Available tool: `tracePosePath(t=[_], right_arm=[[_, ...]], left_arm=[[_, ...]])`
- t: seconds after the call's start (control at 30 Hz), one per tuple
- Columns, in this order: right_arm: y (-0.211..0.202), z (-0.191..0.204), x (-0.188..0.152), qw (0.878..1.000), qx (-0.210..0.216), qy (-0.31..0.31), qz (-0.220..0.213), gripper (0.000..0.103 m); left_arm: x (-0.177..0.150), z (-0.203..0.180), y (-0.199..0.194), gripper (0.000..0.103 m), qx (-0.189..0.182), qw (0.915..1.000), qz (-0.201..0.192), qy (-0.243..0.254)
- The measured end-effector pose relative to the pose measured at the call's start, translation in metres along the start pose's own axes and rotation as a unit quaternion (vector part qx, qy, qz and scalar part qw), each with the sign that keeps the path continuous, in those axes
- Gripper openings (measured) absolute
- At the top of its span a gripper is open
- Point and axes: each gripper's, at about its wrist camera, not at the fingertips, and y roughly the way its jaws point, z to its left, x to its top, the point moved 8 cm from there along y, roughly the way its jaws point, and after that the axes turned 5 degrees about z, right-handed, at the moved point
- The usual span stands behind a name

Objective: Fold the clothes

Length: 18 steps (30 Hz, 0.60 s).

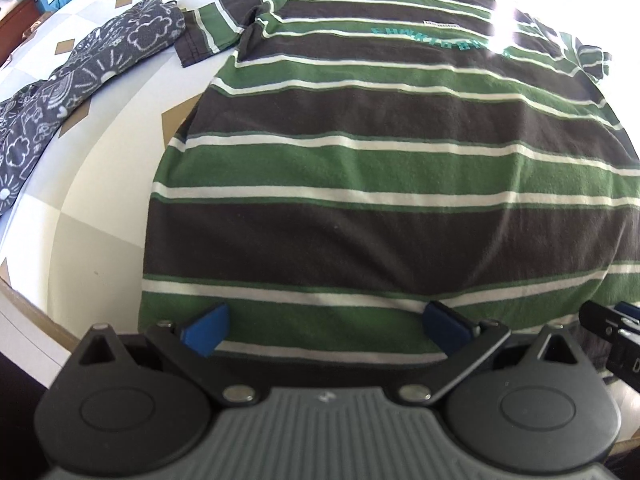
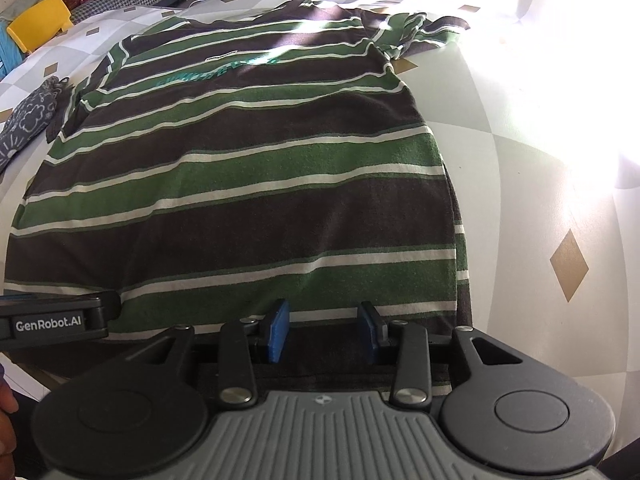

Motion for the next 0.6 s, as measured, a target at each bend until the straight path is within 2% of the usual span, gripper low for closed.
tracePosePath(t=[0.1, 0.27, 0.37, 0.6], right_arm=[[-0.001, -0.001, 0.006, 1.0, 0.016, 0.02, -0.009, 0.037], [-0.01, -0.002, 0.024, 0.998, 0.036, 0.034, -0.046, 0.037], [-0.013, -0.002, 0.034, 0.997, 0.037, 0.03, -0.058, 0.037], [-0.006, 0.0, 0.048, 0.997, 0.052, 0.031, -0.043, 0.037]], left_arm=[[0.001, -0.005, -0.005, 0.103, -0.007, 0.9999, -0.01, 0.0], [0.015, -0.015, -0.02, 0.103, -0.001, 0.9985, -0.052, 0.019], [0.022, -0.018, -0.021, 0.103, -0.008, 0.9985, -0.052, 0.017], [0.035, -0.023, -0.015, 0.103, -0.02, 0.999, -0.04, 0.002]])
